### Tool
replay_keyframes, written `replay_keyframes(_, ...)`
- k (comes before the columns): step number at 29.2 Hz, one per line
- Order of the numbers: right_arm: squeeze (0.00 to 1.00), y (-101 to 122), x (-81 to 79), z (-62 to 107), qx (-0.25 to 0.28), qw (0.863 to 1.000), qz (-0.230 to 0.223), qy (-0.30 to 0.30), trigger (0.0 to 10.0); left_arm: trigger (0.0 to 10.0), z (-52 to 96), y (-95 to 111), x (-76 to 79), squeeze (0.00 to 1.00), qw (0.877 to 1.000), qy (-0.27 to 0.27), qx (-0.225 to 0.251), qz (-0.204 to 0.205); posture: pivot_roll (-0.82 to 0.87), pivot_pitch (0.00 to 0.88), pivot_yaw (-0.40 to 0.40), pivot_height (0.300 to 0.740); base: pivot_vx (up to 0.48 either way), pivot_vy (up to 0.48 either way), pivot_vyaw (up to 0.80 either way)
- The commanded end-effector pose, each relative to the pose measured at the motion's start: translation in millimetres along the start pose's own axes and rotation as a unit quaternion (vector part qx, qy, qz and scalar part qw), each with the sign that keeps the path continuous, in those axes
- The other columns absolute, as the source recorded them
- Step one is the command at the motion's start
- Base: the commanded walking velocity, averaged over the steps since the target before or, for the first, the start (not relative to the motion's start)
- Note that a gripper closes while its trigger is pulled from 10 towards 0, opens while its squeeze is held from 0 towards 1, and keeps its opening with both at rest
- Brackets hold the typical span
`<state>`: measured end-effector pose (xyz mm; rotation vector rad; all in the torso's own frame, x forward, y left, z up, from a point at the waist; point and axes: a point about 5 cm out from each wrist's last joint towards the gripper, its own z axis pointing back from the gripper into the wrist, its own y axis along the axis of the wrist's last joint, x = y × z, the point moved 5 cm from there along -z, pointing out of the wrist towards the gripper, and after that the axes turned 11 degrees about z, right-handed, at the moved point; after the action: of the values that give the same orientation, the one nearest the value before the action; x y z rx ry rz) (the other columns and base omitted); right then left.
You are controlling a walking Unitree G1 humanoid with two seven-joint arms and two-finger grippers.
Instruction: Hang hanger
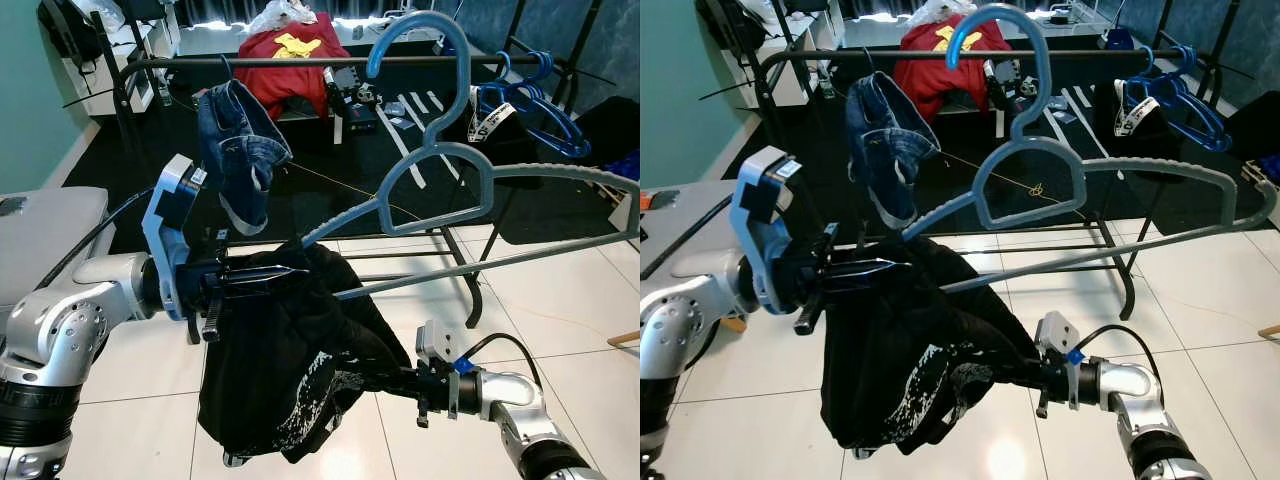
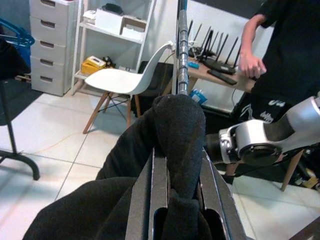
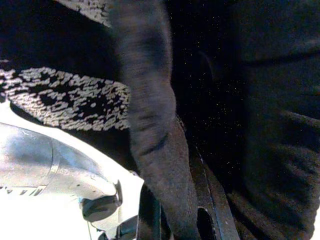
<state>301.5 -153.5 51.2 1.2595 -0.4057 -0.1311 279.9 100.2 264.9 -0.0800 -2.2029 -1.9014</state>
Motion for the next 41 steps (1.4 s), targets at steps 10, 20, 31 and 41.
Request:
replay_keyframes(10, 0.00, 9.3, 36.0, 53.8, 0.008, 0.990, 0.021, -0.137, 0.0, 0.0, 18.1, -21.2, -50.3, 0.00, 0.977, 0.164, -0.080, -0.110, 0.06, 0.105, 0.046, 0.740, 0.000, 0.000, 0.00)
replay_keyframes(20, 0.00, 12.0, 54.4, 104.7, -0.009, 0.972, 0.041, -0.232, 0.0, 0.0, 23.0, -14.3, -56.5, 0.00, 0.978, 0.173, -0.048, -0.108, 0.05, 0.110, 0.058, 0.740, 0.000, 0.000, 0.00)
replay_keyframes(31, 0.00, 29.8, 86.9, 163.4, -0.003, 0.930, 0.055, -0.364, 0.0, 0.0, 39.6, -23.1, -30.1, 0.00, 0.993, 0.097, -0.053, -0.039, 0.05, 0.112, 0.049, 0.740, 0.000, 0.000, 0.00)
replay_keyframes(41, 0.00, 63.6, 105.5, 184.4, 0.063, 0.907, 0.075, -0.410, 0.0, 0.0, 50.1, -48.7, -42.1, 0.00, 0.981, 0.134, -0.125, -0.059, 0.05, 0.111, 0.050, 0.740, 0.000, 0.000, 0.00)
